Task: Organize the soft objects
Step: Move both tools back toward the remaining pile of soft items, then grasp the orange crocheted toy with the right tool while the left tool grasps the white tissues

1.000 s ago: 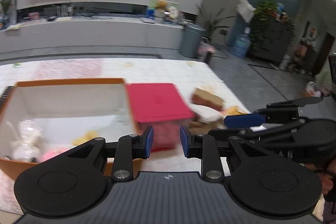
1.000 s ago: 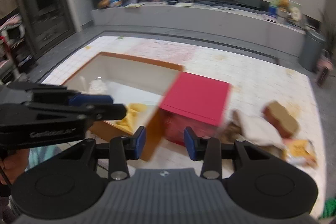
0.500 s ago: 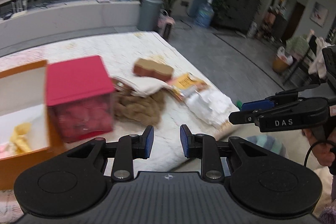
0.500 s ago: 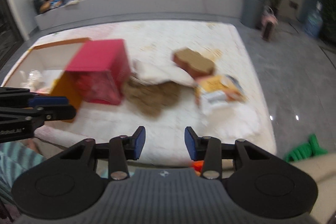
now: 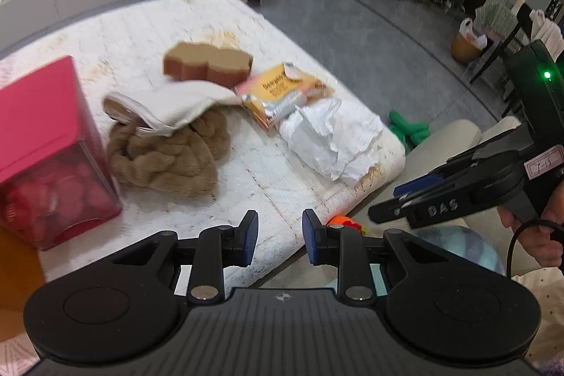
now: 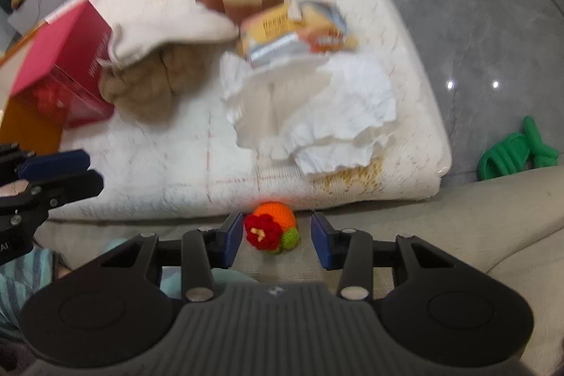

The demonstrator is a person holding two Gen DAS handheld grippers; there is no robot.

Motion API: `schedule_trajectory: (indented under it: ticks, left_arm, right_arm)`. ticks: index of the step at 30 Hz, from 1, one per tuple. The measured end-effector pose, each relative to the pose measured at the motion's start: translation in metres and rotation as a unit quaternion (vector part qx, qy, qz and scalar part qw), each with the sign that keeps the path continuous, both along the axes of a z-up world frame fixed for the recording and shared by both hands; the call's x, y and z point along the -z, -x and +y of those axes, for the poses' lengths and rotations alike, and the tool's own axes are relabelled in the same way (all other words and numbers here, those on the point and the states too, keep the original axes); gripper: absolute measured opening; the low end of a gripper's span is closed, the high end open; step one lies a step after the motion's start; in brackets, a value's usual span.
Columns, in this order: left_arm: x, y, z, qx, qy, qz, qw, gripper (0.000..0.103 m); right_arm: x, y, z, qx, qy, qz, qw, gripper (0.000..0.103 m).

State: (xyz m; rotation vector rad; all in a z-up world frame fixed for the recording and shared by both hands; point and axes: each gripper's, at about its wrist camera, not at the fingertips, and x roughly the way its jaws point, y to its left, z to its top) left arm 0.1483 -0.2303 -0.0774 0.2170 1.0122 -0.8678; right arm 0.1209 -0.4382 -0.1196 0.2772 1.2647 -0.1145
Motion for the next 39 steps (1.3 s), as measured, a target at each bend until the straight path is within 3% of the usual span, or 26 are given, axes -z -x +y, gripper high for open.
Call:
schedule_trajectory:
  ticks: [8,12,20,22,25,36,39]
  left_arm:
    - [0.025,-0.013,-0.022,0.01,-0.033,0.017,0.9993,0.031]
    - [0.031,-0.017,-0.026,0.015,-0.042,0.011,0.9989,0.031]
    - [0.041,-0.022,-0.033,0.023,-0.057,0.017,0.998,0.031]
    - [0.042,-0.022,-0.035,0.025,-0.058,0.012,0.998,0.031]
    - [0.041,-0.022,-0.038,0.028,-0.056,0.01,0.998,0.031]
    - [0.031,-0.017,-0.049,0.037,-0.04,-0.004,0.9985,0.031]
    - [0.028,-0.017,-0.053,0.038,-0.024,-0.004,0.999,0.038]
  right_arm:
    - [0.043,-0.035,0.0,-0.045,-0.031,0.084,0.995,0.049]
    - [0.058,-0.048,0.004,-0.074,-0.03,0.116,0.99,0.061]
    - [0.082,-0.061,0.007,-0.102,-0.032,0.153,0.982,0.058]
    - [0.086,-0.062,0.006,-0.105,-0.036,0.157,0.981,0.057]
    - [0.089,-0.061,0.003,-0.106,-0.051,0.159,0.98,0.046]
    - [0.074,-0.044,-0.006,-0.112,-0.045,0.119,0.985,0.043]
    - [0.059,-0.031,-0.014,-0.1,-0.039,0.096,0.99,0.043]
